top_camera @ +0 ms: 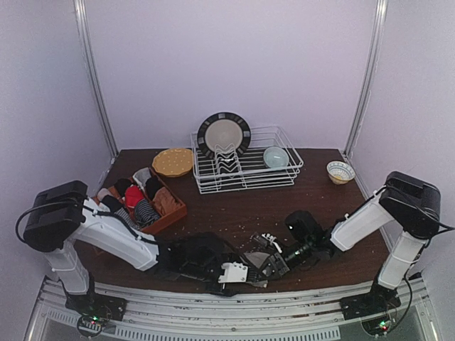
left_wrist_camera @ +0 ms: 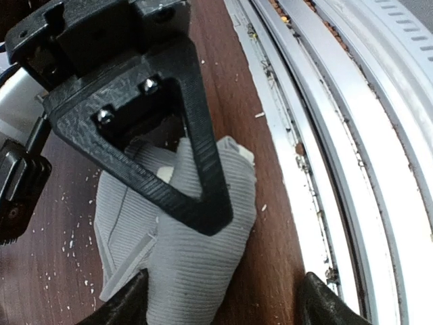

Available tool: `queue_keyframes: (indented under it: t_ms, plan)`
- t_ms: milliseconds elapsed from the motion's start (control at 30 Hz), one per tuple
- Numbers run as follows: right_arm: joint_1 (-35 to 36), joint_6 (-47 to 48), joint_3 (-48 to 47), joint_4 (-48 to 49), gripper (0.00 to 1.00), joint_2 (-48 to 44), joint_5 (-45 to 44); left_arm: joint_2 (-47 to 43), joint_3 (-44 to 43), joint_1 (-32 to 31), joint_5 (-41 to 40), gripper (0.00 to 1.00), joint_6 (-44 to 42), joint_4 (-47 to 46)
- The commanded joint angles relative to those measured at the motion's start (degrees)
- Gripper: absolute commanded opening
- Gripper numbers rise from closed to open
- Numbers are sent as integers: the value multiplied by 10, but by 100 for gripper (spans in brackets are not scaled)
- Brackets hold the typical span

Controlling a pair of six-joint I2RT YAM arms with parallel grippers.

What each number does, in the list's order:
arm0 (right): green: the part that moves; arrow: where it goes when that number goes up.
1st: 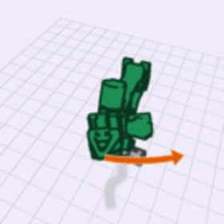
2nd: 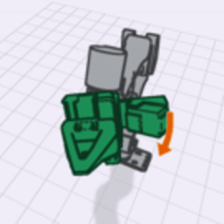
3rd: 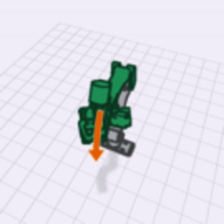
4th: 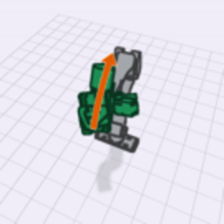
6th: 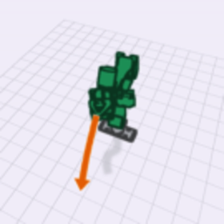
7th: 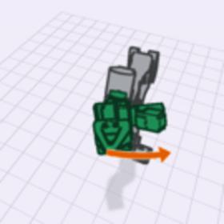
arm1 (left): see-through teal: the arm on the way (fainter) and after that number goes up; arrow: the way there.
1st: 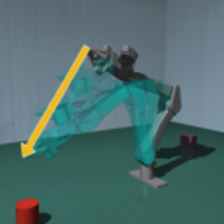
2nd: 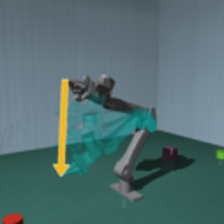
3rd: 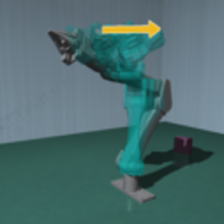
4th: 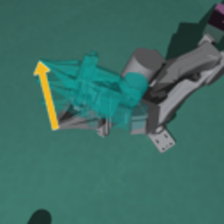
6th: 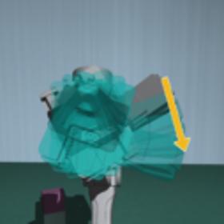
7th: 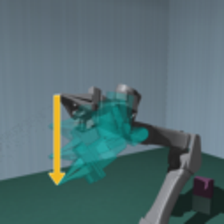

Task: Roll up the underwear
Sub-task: Roll the underwear at the center of the board.

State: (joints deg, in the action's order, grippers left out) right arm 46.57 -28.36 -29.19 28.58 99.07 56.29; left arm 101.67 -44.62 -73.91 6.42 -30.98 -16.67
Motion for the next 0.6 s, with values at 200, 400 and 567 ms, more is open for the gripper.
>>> queue_keyframes:
  t_ms: [200,400,567]
  plan:
    - [-6,-10,29,-98,0,36,-46,54,-44,2,-27,60,-63,2]
    - [-6,-9,29,-100,0,34,-48,57,-52,2,-32,31,-57,4]
    - [-6,-7,29,-102,0,34,-51,29,-38,3,-49,65,-50,3]
